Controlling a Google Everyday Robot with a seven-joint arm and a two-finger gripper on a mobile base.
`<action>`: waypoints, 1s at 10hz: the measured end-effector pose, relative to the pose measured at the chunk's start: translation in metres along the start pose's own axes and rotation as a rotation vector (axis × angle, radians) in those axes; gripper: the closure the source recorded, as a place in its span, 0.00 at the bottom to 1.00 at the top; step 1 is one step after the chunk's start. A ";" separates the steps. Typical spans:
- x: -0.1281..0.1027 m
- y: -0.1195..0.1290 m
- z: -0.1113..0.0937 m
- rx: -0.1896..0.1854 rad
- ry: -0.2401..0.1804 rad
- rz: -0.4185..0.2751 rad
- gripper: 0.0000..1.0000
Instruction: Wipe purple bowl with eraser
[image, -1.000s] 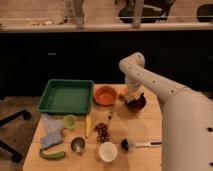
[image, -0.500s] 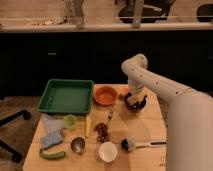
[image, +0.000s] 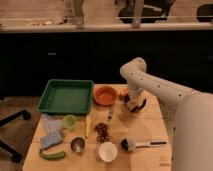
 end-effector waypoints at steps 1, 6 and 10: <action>-0.007 -0.005 -0.001 0.002 -0.002 -0.012 1.00; -0.019 -0.040 -0.005 0.015 -0.006 -0.045 1.00; 0.029 -0.037 0.005 0.003 0.015 -0.004 1.00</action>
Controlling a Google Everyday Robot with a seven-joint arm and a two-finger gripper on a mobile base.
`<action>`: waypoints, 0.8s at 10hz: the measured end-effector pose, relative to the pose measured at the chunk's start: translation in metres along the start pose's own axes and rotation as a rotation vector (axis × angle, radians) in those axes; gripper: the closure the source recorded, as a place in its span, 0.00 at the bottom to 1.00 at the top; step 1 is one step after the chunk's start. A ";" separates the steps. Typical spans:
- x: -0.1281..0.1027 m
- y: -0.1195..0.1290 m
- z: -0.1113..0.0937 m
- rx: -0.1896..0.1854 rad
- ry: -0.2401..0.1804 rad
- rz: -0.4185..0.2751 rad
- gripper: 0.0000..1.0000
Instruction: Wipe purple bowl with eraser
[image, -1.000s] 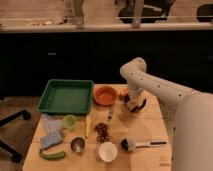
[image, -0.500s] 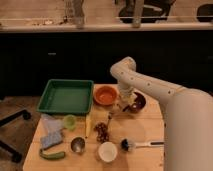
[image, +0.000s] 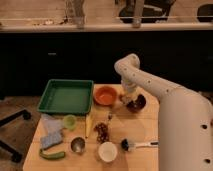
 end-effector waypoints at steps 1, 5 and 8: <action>0.009 0.004 0.002 -0.006 0.007 0.009 1.00; 0.019 0.016 0.006 -0.018 0.007 0.030 1.00; 0.011 0.029 0.005 -0.027 0.001 0.029 1.00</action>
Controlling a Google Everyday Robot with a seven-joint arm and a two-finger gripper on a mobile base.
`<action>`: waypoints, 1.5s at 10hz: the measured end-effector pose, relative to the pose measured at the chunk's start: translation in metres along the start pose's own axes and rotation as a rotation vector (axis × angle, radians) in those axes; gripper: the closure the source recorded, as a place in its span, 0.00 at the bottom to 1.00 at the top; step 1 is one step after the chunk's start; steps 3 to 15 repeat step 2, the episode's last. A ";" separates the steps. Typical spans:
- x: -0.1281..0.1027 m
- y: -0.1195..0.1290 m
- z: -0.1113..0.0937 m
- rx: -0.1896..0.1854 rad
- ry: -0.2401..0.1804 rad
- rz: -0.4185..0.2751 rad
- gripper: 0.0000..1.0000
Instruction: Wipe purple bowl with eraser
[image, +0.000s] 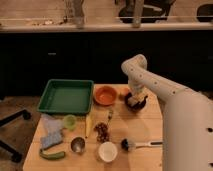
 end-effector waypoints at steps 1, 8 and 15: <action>-0.003 0.004 -0.001 -0.004 -0.001 -0.005 1.00; -0.007 0.007 -0.002 -0.010 0.000 -0.012 1.00; -0.007 0.007 -0.002 -0.010 0.000 -0.012 1.00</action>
